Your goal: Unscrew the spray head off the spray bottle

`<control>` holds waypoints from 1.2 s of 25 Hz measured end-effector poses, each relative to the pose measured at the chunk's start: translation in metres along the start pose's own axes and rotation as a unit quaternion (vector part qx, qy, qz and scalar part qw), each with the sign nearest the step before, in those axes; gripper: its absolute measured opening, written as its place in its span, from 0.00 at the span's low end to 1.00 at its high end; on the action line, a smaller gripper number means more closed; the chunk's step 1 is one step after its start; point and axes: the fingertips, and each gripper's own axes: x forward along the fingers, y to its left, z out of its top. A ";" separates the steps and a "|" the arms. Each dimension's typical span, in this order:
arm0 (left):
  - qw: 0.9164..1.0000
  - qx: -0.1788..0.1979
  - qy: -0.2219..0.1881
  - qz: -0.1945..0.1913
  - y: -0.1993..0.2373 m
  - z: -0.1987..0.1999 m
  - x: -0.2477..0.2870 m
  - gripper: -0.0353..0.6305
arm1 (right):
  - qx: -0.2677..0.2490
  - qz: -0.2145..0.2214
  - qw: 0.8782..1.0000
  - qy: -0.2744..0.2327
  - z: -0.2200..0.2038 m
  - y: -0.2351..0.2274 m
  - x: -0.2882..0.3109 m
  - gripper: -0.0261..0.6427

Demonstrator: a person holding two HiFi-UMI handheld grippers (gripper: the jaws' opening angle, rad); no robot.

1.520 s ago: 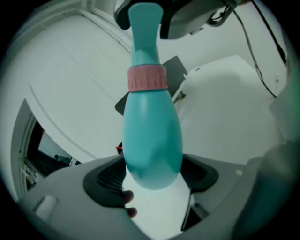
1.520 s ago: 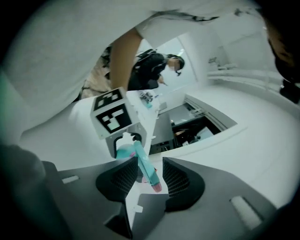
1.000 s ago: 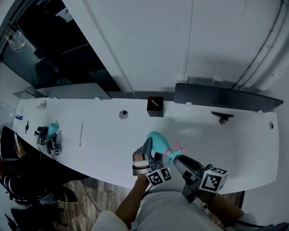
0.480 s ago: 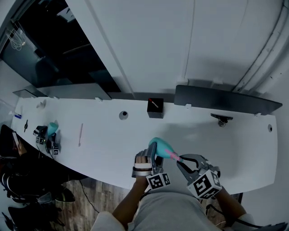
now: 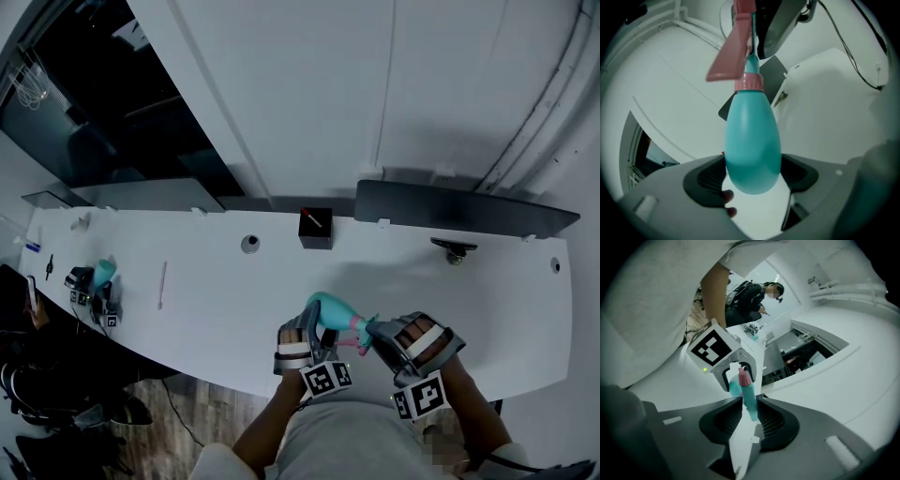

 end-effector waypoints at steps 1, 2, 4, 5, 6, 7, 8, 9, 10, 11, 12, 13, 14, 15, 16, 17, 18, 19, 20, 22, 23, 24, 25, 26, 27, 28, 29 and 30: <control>1.000 -0.020 -0.001 0.001 0.001 -0.001 0.001 0.59 | 0.038 -0.001 0.999 -0.015 0.003 -0.002 -0.002 0.23; 0.999 -0.041 -0.002 0.005 0.004 -0.002 0.001 0.59 | 0.096 0.000 0.995 -0.036 0.006 -0.005 -0.006 0.32; 0.998 -0.062 -0.002 0.023 0.013 -0.005 0.002 0.59 | 0.279 0.010 0.955 -0.102 0.010 -0.015 -0.019 0.37; 0.998 -0.060 0.001 0.033 0.020 -0.006 0.001 0.59 | 0.402 0.024 0.904 -0.145 0.010 -0.022 -0.025 0.37; 0.998 -0.052 0.002 0.041 0.026 -0.007 0.001 0.59 | 0.534 0.042 0.824 -0.187 0.007 -0.028 -0.031 0.37; 0.998 -0.040 0.001 0.047 0.029 -0.007 0.001 0.59 | 0.653 0.059 0.722 -0.219 0.002 -0.033 -0.034 0.37; 0.998 -0.028 0.000 0.052 0.032 -0.007 0.002 0.59 | 0.745 0.069 0.620 -0.238 -0.006 -0.037 -0.033 0.38; 0.998 -0.017 -0.002 0.056 0.033 -0.006 0.002 0.59 | 0.803 0.073 0.540 -0.242 -0.015 -0.038 -0.031 0.41; 0.998 -0.007 -0.003 0.059 0.033 -0.005 0.002 0.59 | 0.831 0.074 0.498 -0.237 -0.021 -0.036 -0.026 0.43; 0.998 0.001 -0.004 0.061 0.033 -0.004 0.002 0.59 | 0.838 0.073 0.491 -0.226 -0.024 -0.034 -0.022 0.46; 0.998 0.008 -0.005 0.063 0.033 -0.003 0.001 0.59 | 0.832 0.069 0.508 -0.212 -0.025 -0.032 -0.017 0.47; 0.998 0.014 -0.007 0.063 0.032 0.000 0.001 0.59 | 0.817 0.065 0.538 -0.195 -0.024 -0.031 -0.013 0.47; 0.998 0.020 -0.008 0.062 0.030 0.002 0.000 0.59 | 0.795 0.062 0.577 -0.177 -0.022 -0.030 -0.009 0.47; 0.998 0.025 -0.010 0.059 0.028 0.004 0.000 0.59 | 0.763 0.058 0.624 -0.157 -0.020 -0.028 -0.005 0.46; 0.998 0.029 -0.011 0.056 0.025 0.005 -0.001 0.59 | 0.719 0.054 0.680 -0.133 -0.018 -0.026 -0.002 0.43; 0.998 0.032 -0.011 0.052 0.022 0.006 -0.001 0.59 | 0.658 0.048 0.744 -0.105 -0.016 -0.022 0.000 0.35; 0.998 0.034 -0.011 0.048 0.019 0.006 -0.002 0.59 | 0.579 0.040 0.811 -0.076 -0.015 -0.019 0.001 0.19; 0.998 0.036 -0.011 0.044 0.016 0.006 -0.002 0.59 | 0.485 0.032 0.872 -0.051 -0.012 -0.017 0.001 0.16; 0.998 0.036 -0.010 0.042 0.014 0.005 -0.001 0.59 | 0.388 0.028 0.921 -0.033 -0.009 -0.014 0.001 0.16; 0.998 0.035 -0.011 0.040 0.013 0.003 0.000 0.59 | 0.218 0.023 0.976 -0.012 0.000 -0.009 0.001 0.16; 0.998 0.036 -0.011 0.041 0.013 0.002 0.000 0.59 | 0.154 0.021 0.988 -0.006 0.003 -0.006 0.001 0.16; 0.998 0.036 -0.010 0.042 0.013 0.001 -0.001 0.59 | 0.103 0.020 0.994 -0.001 0.005 -0.003 0.001 0.16; 0.999 0.034 -0.010 0.041 0.012 0.000 -0.002 0.59 | 0.062 0.019 0.998 0.005 0.005 -0.001 0.000 0.15; 0.999 0.031 -0.009 0.039 0.010 0.000 -0.003 0.59 | 0.033 0.018 0.999 0.009 0.005 0.001 0.000 0.15; 0.999 0.027 -0.008 0.037 0.009 -0.001 -0.003 0.59 | 0.017 0.017 1.000 0.011 0.006 0.001 0.000 0.15; 0.999 0.023 -0.007 0.036 0.009 -0.001 -0.003 0.59 | 0.008 0.016 1.000 0.011 0.006 0.001 0.001 0.15; 0.999 0.021 -0.005 0.036 0.009 -0.002 -0.003 0.59 | 0.001 0.014 1.000 0.011 0.007 0.001 0.001 0.15; 0.999 0.020 -0.004 0.038 0.010 -0.001 -0.003 0.59 | -0.006 0.011 1.000 0.012 0.006 0.000 0.001 0.15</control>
